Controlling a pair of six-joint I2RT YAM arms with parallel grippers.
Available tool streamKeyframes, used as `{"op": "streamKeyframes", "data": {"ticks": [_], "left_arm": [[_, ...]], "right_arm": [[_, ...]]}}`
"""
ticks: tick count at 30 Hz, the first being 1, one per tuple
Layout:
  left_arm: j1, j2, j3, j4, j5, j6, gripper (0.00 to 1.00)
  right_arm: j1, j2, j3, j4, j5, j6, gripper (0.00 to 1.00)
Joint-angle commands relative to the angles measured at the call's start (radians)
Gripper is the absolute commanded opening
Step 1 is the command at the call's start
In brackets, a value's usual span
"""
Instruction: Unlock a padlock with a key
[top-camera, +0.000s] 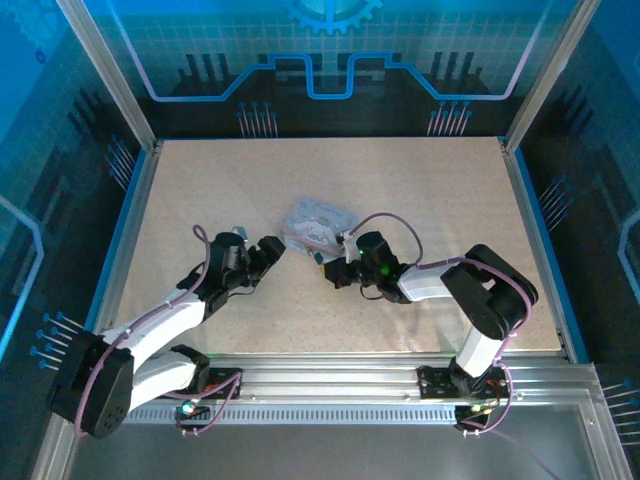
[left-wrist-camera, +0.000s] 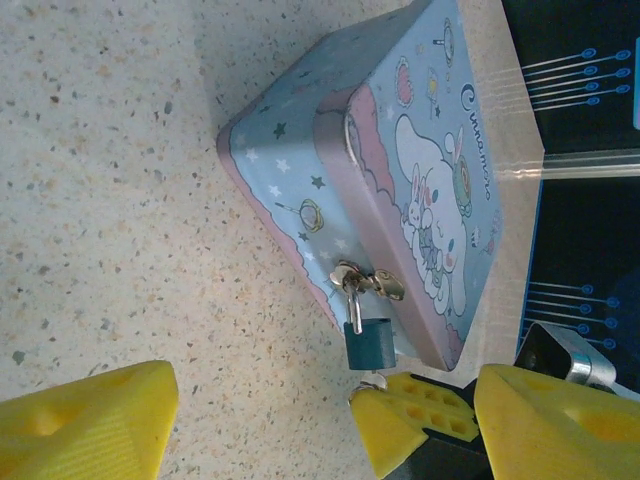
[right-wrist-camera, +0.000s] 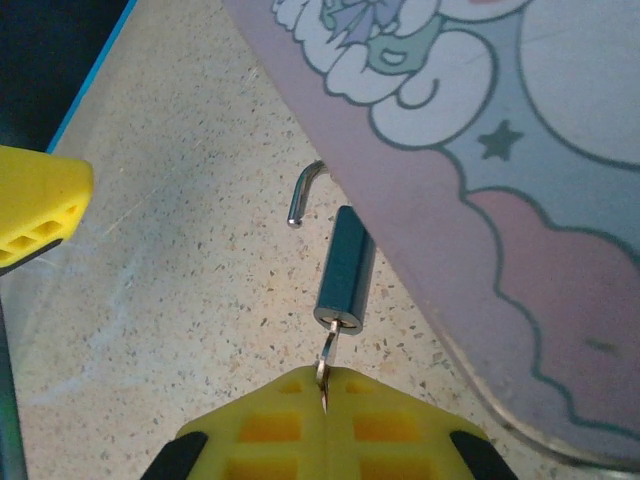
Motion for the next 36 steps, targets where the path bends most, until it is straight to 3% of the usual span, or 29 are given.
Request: {"op": "streamKeyframes", "data": {"ticks": [1, 9, 22, 36], "left_arm": [[0.033, 0.032, 0.050, -0.040, 0.065, 0.072, 0.80], [0.109, 0.178, 0.192, -0.086, 0.133, 0.196, 0.81], [0.128, 0.475, 0.435, -0.126, 0.161, 0.337, 0.81], [0.129, 0.677, 0.607, -0.194, 0.158, 0.430, 0.72]], "right_arm": [[-0.020, 0.016, 0.019, -0.051, -0.014, 0.103, 0.00], [-0.050, 0.087, 0.025, -0.019, -0.079, 0.201, 0.00], [-0.067, 0.097, 0.011, 0.025, -0.082, 0.210, 0.03], [-0.090, 0.018, -0.012, -0.045, -0.060, 0.149, 0.29]]}}
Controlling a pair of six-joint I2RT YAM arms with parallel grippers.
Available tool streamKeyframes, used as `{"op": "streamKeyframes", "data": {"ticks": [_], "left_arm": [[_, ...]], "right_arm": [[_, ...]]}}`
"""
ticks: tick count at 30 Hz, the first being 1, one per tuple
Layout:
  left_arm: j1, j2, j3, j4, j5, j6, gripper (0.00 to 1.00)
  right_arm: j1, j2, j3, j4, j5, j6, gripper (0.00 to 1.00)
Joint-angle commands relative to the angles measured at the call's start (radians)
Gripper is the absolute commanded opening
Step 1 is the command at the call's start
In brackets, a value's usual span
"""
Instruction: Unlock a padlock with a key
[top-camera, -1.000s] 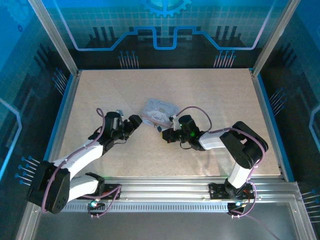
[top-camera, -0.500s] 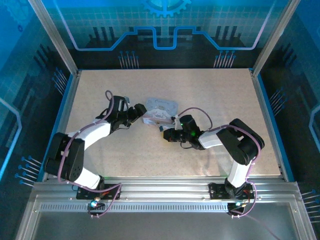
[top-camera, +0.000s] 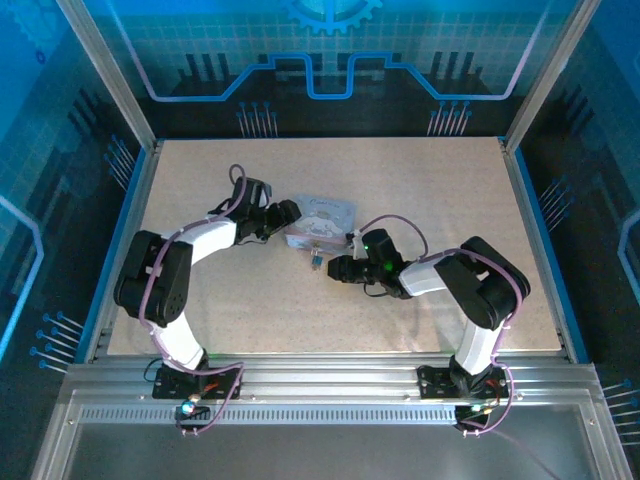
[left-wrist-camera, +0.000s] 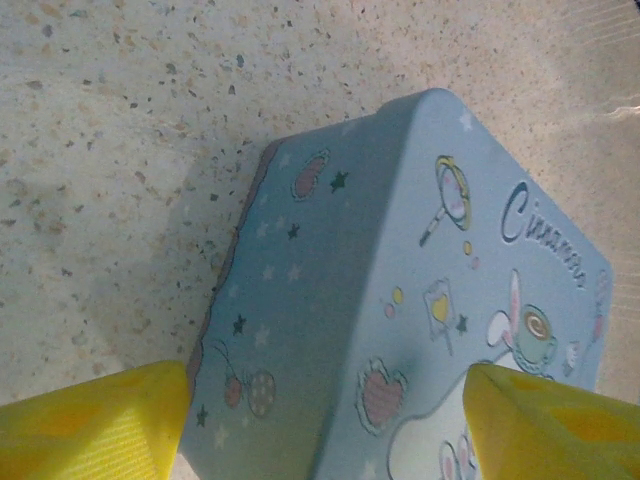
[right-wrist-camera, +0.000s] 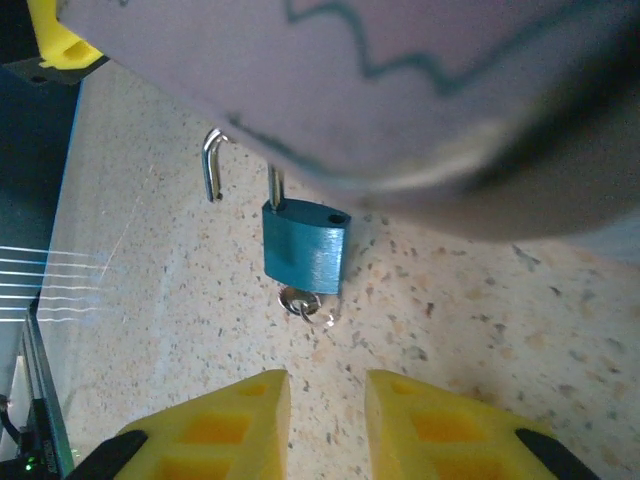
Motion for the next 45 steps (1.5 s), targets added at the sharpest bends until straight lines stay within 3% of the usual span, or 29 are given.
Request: {"op": "streamKeyframes", "data": {"ticks": [1, 7, 13, 35, 45], "left_arm": [[0.011, 0.027, 0.040, -0.057, 0.008, 0.052, 0.71], [0.010, 0.037, 0.031, -0.069, -0.005, 0.067, 0.70], [0.010, 0.032, -0.006, -0.056, -0.003, 0.057, 0.66], [-0.008, -0.119, -0.229, 0.024, -0.007, -0.011, 0.61], [-0.030, -0.151, -0.257, 0.038, -0.023, -0.035, 0.61]], "right_arm": [[-0.020, -0.058, -0.016, -0.051, 0.011, -0.045, 0.30], [-0.041, -0.139, -0.017, -0.069, -0.020, -0.110, 0.44], [-0.057, -0.173, 0.004, -0.058, -0.058, -0.104, 0.65], [-0.119, 0.024, 0.201, -0.062, -0.139, -0.201, 0.67], [-0.136, -0.022, 0.117, 0.000, -0.173, -0.229, 0.70]]}}
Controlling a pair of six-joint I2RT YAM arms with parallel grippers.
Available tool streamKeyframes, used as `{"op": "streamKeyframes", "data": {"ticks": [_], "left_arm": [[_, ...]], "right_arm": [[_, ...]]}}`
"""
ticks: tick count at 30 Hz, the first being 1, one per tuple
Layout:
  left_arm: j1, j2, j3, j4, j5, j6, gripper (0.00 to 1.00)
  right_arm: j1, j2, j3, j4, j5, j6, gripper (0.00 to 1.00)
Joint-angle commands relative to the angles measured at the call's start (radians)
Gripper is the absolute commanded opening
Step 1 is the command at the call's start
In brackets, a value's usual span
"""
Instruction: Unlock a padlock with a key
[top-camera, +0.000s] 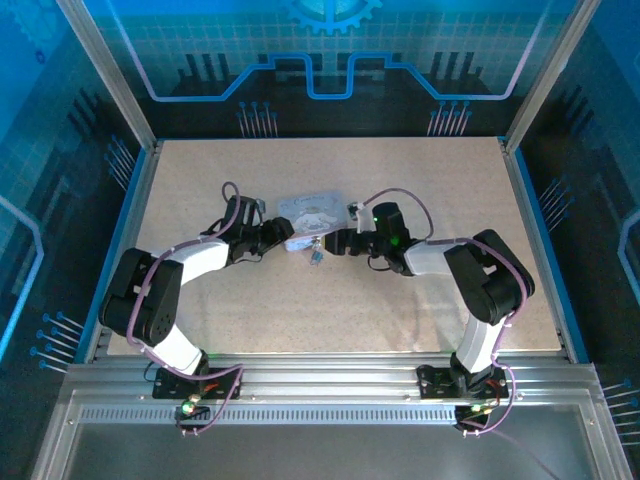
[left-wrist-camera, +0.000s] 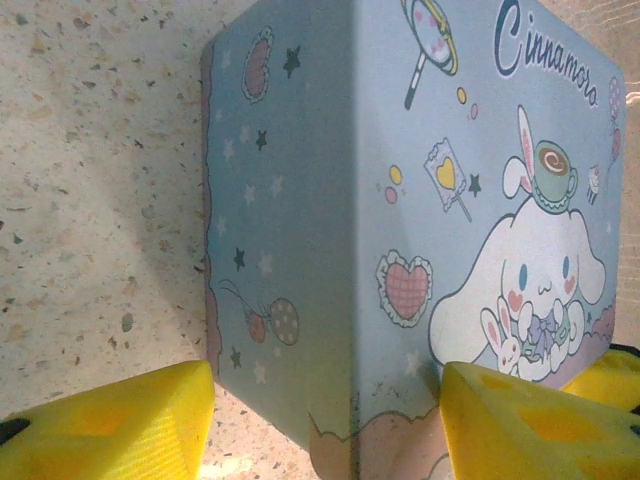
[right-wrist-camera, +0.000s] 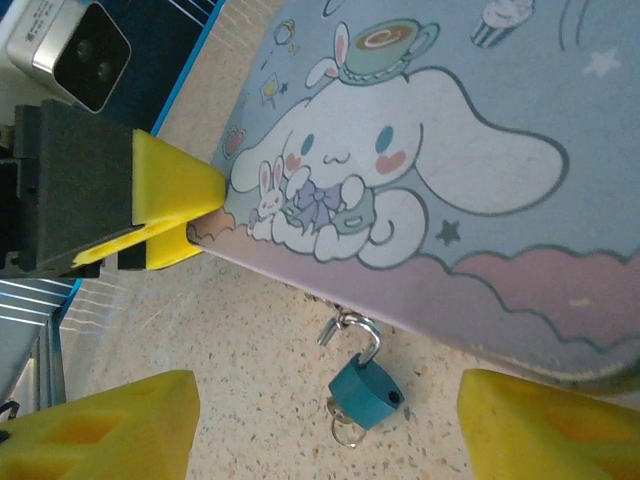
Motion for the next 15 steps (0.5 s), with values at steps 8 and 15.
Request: {"op": "streamKeyframes", "data": {"ticks": [8, 15], "left_arm": [[-0.040, -0.009, -0.031, -0.056, -0.027, -0.019, 0.62], [-0.051, -0.004, -0.025, -0.056, -0.031, -0.022, 0.62]], "right_arm": [[0.006, -0.052, -0.114, 0.100, -0.079, -0.033, 0.70], [0.029, 0.012, -0.076, 0.137, -0.072, -0.029, 0.69]]}}
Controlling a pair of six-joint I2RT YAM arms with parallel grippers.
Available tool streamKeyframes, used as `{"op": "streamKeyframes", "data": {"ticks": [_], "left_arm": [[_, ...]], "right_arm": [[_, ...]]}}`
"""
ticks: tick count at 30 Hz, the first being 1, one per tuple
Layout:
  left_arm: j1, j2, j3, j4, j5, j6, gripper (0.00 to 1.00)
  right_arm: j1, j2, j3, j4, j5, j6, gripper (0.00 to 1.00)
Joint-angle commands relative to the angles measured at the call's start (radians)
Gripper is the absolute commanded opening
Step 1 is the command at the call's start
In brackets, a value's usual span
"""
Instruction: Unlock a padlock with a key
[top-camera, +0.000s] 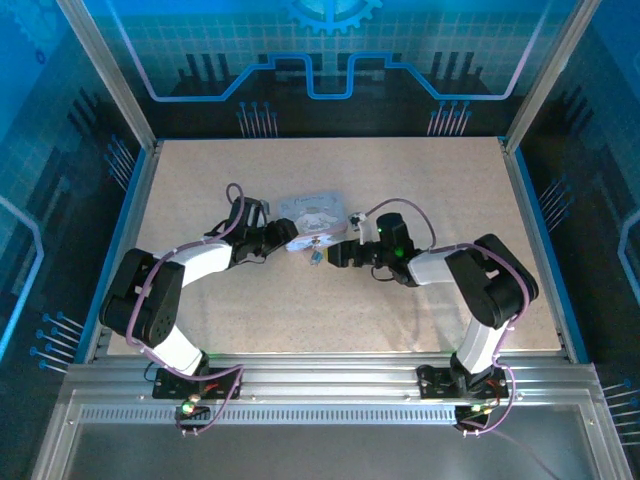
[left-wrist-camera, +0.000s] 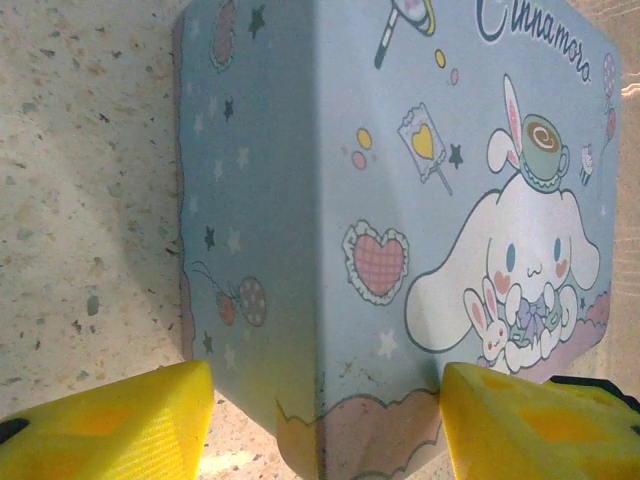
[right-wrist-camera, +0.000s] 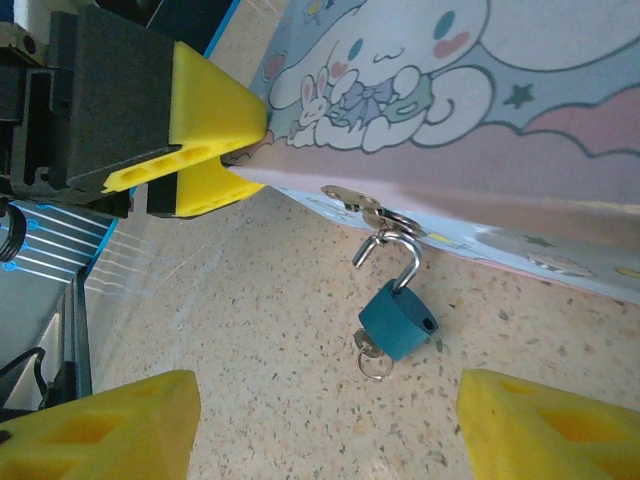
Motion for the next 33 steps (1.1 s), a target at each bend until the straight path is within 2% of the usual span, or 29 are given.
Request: {"op": "streamKeyframes", "data": {"ticks": [1, 17, 33], "left_arm": [[-0.016, 0.000, -0.024, -0.060, -0.013, -0.002, 0.62], [-0.037, 0.009, -0.016, -0.051, -0.021, -0.017, 0.62], [-0.050, 0.016, -0.017, -0.048, -0.024, -0.026, 0.62]], "right_arm": [[0.018, 0.043, 0.034, 0.035, -0.011, -0.017, 0.69], [0.047, 0.169, 0.135, 0.042, -0.003, -0.030, 0.65], [0.051, 0.274, 0.185, 0.108, -0.026, 0.003, 0.56]]}}
